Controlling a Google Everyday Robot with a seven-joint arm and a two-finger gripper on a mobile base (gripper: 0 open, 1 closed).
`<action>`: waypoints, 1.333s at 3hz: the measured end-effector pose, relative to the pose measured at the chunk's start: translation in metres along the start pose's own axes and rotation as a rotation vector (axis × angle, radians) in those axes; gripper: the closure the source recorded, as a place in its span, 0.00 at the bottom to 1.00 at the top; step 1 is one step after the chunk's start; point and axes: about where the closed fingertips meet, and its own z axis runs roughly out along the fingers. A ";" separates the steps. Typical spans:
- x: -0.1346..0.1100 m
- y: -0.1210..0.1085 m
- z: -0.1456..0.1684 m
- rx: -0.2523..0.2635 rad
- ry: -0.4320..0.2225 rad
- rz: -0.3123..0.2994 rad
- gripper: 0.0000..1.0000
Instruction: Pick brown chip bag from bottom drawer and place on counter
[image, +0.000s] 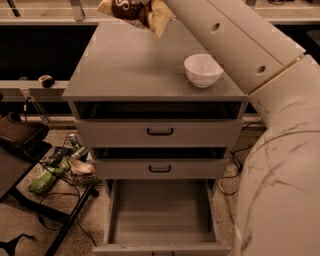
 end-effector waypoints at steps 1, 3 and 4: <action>0.000 0.000 0.000 0.000 0.000 0.000 0.34; 0.000 0.000 0.000 0.000 0.000 0.000 0.00; -0.002 -0.010 -0.011 0.012 -0.009 0.035 0.00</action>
Offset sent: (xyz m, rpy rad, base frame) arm 0.0000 0.0000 0.0000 0.0000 0.0000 0.0000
